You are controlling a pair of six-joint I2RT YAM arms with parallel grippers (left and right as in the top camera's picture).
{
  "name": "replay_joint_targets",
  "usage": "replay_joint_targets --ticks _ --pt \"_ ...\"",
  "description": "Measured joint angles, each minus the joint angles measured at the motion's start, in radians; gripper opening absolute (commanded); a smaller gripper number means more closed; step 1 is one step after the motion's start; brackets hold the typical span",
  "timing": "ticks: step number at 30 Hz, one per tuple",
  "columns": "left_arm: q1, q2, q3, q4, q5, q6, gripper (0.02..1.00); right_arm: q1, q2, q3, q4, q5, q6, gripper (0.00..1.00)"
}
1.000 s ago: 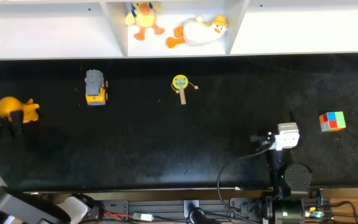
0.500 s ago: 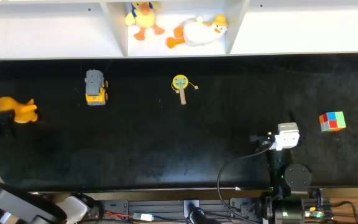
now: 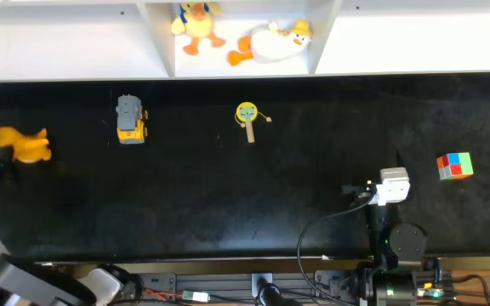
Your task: Store Toys
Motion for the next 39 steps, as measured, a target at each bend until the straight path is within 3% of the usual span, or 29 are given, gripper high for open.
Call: replay_joint_targets --ticks 11,23,39 --pt "-0.095 -0.031 0.001 0.194 0.047 -0.219 0.104 0.000 0.000 0.000 -0.001 0.000 0.000 0.996" --pt "-0.194 -0.039 0.001 0.337 -0.032 -0.418 0.093 0.000 0.000 0.000 0.000 0.000 0.000 0.996" --pt "-0.240 -0.043 0.095 0.346 -0.077 -0.470 0.097 0.000 0.000 0.000 0.000 0.000 0.000 0.993"
